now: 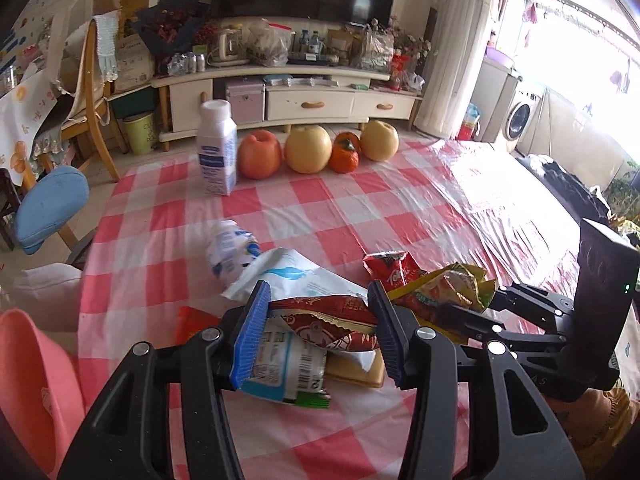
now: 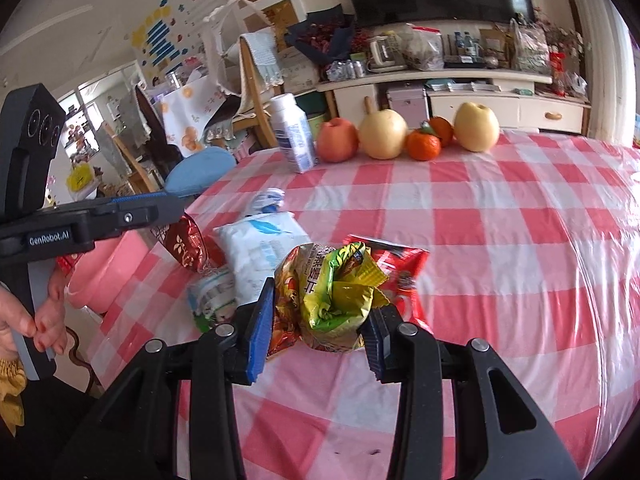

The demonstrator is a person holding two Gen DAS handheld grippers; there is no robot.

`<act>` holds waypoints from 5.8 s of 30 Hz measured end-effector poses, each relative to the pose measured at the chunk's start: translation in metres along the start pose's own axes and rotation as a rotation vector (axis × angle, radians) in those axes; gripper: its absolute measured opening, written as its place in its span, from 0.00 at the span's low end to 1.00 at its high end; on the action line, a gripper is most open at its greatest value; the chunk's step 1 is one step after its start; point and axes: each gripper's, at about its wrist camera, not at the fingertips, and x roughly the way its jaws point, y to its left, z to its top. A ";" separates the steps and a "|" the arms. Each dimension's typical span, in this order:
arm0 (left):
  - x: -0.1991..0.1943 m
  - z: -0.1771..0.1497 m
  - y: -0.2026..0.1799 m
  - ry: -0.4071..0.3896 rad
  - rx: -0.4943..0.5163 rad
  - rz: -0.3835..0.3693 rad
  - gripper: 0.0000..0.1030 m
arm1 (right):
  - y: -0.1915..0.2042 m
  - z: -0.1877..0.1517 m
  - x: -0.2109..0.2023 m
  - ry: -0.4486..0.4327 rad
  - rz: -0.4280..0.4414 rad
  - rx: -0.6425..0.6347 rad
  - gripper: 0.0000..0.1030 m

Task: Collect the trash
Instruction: 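Carry the wrapper with the left tool into the basin while the right tool drops the chip bag, then move both tools back over the table toward the remaining items, then grasp the blue-feather wipes pack with the left tool while the right tool grasps the red sachet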

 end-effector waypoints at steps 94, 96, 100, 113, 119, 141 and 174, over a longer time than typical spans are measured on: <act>-0.051 0.012 0.099 -0.086 -0.299 0.244 0.92 | 0.155 -0.001 0.013 -0.084 -0.029 -0.334 0.96; -0.048 0.014 0.092 -0.078 -0.276 0.253 0.92 | 0.150 -0.002 0.010 -0.096 -0.034 -0.344 0.96; -0.041 0.019 0.073 -0.070 -0.224 0.275 0.92 | 0.137 -0.005 0.005 -0.102 -0.076 -0.354 0.96; -0.018 0.028 0.026 -0.034 -0.145 0.251 0.92 | 0.087 -0.006 -0.012 -0.099 -0.120 -0.297 0.96; -0.005 0.030 0.012 -0.005 -0.130 0.267 0.92 | 0.050 0.000 -0.019 -0.097 -0.157 -0.217 0.96; 0.095 0.001 -0.005 0.264 -0.440 0.340 0.92 | -0.032 0.005 0.013 0.139 -0.224 -0.020 0.96; 0.157 0.016 -0.042 0.308 -0.203 0.364 0.77 | -0.045 0.002 0.057 0.284 -0.153 0.004 0.96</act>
